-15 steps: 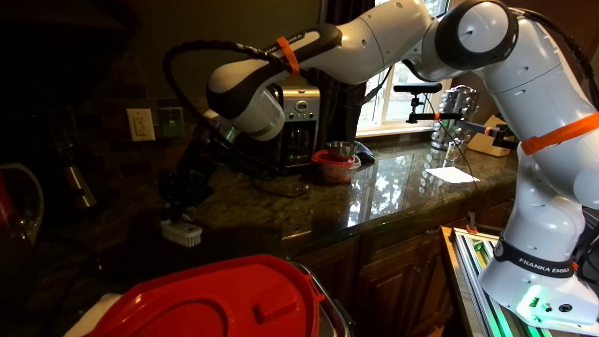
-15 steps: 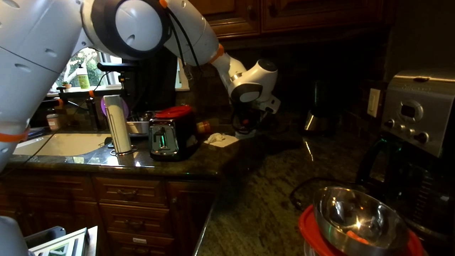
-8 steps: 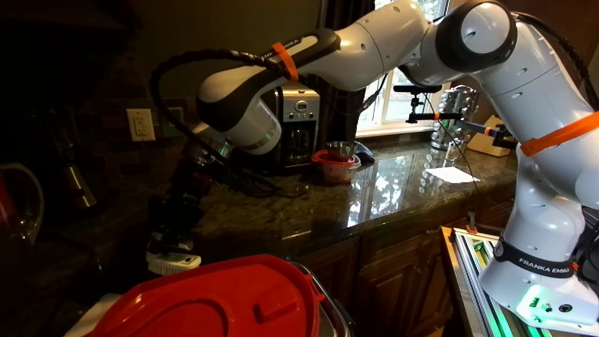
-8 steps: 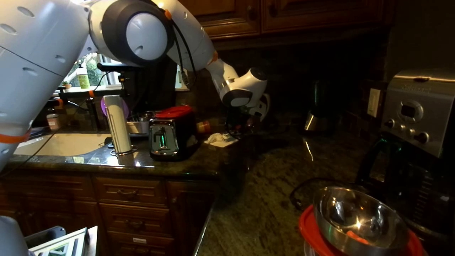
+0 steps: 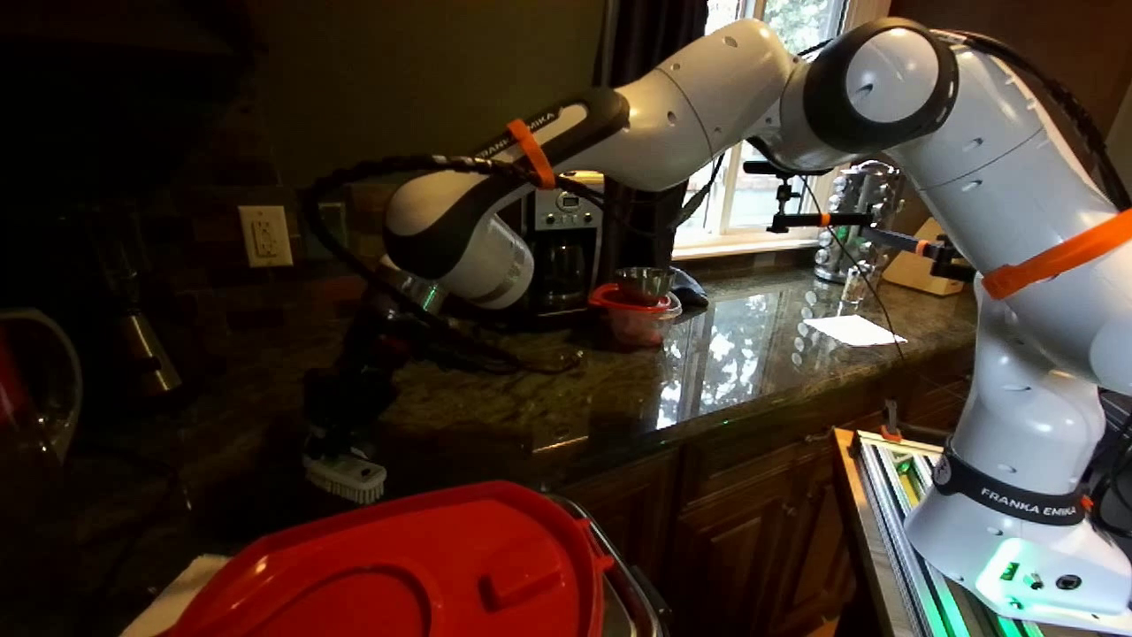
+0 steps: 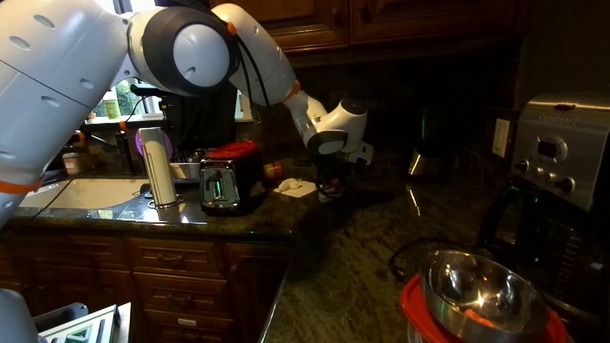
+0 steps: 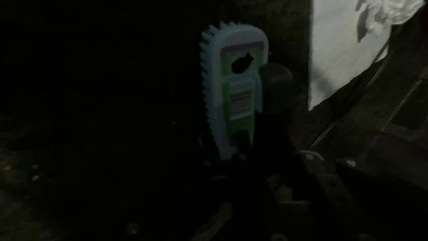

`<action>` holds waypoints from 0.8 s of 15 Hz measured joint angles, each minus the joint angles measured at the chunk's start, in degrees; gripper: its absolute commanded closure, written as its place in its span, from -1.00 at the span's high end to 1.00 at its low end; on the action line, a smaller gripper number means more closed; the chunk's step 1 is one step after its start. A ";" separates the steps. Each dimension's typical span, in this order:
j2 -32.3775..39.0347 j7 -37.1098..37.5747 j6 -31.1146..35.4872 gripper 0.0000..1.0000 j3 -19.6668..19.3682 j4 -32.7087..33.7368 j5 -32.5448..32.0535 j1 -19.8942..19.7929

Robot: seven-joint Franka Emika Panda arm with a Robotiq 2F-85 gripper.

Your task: Pick up the brush and clean part of the kitchen unit base top

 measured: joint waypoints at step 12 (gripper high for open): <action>-2.23 14.43 5.75 -0.88 -9.55 -2.79 -9.73 1.03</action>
